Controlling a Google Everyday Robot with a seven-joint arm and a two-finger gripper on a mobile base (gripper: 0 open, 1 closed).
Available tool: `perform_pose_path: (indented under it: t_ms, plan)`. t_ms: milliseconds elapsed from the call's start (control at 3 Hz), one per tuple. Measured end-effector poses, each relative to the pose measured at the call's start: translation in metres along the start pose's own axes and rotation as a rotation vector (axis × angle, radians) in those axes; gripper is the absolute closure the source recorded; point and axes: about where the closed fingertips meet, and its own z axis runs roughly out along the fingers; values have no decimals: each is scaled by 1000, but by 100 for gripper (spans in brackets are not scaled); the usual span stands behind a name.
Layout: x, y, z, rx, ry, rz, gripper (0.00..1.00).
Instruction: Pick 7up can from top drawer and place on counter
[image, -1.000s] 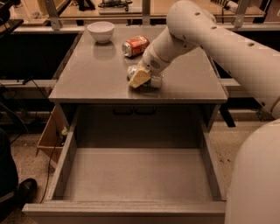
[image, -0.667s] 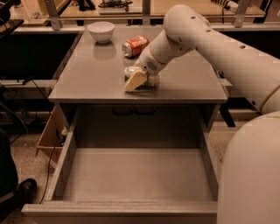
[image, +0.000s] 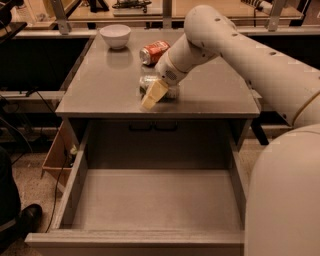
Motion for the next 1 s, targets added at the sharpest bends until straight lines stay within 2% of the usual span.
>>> perform_pose_path:
  t_ms: [333, 667, 1000]
  plan:
    - [-7, 0, -2, -36, -49, 2, 0]
    - [-9, -1, -20, -84, -153, 27, 0]
    - [-8, -1, -64, -84, -211, 32, 0]
